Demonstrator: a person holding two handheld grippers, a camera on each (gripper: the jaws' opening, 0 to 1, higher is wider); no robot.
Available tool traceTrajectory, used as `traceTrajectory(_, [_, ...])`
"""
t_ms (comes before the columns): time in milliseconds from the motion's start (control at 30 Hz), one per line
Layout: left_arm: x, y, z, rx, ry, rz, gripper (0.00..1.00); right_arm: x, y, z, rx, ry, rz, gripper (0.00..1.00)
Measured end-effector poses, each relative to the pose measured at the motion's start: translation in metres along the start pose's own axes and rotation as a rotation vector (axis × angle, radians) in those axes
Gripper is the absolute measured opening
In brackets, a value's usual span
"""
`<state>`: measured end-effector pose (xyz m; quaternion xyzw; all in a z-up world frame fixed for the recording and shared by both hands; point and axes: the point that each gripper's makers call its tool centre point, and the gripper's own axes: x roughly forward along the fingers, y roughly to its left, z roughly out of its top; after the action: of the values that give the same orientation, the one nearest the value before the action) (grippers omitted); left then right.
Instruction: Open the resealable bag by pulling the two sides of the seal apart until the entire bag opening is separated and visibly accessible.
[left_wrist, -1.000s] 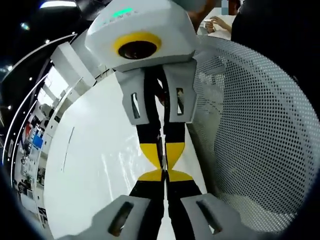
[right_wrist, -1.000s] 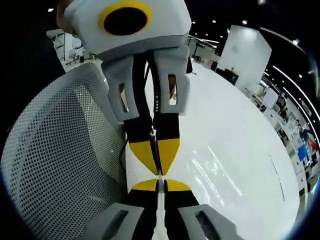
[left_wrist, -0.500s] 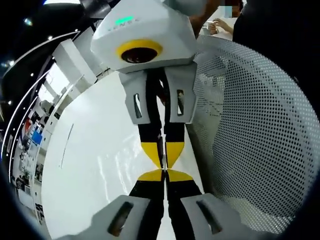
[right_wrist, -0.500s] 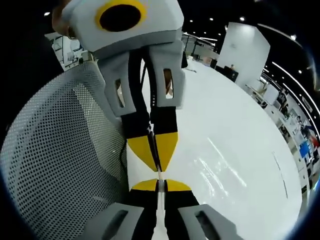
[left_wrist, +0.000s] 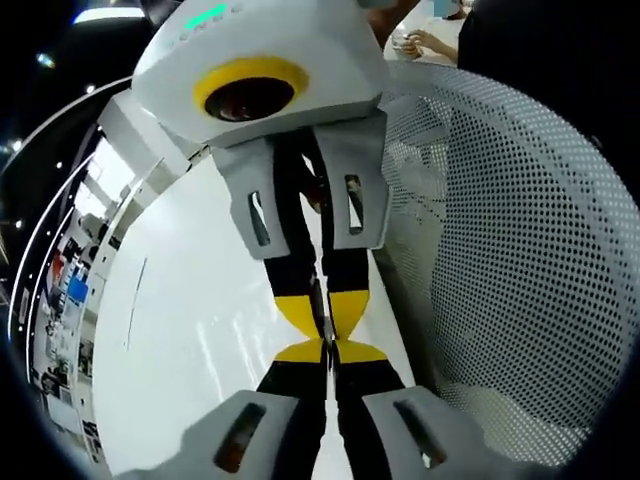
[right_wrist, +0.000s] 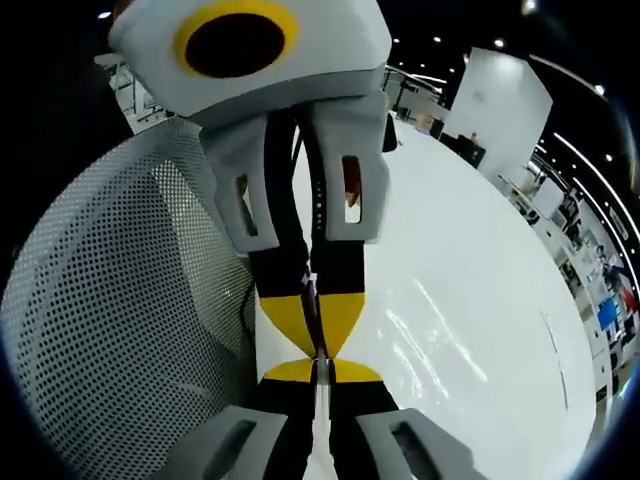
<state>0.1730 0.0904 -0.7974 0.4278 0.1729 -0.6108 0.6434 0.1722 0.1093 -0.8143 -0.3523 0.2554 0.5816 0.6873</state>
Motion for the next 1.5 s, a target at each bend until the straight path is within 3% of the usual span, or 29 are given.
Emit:
traceTrajectory(267, [-0.003, 0.002, -0.001, -0.035, -0.006, 0.021, 0.00, 0.000, -0.001, 0.002, 0.012, -0.044, 0.007, 0.00])
traceTrajectory(600, [-0.012, 0.002, -0.005, -0.077, -0.007, 0.015, 0.00, -0.001, -0.003, -0.017, 0.031, -0.006, 0.006, 0.00])
traceTrajectory(1500, [-0.022, 0.006, -0.011, -0.110, -0.013, 0.044, 0.00, -0.011, -0.009, -0.036, 0.077, 0.024, -0.029, 0.00])
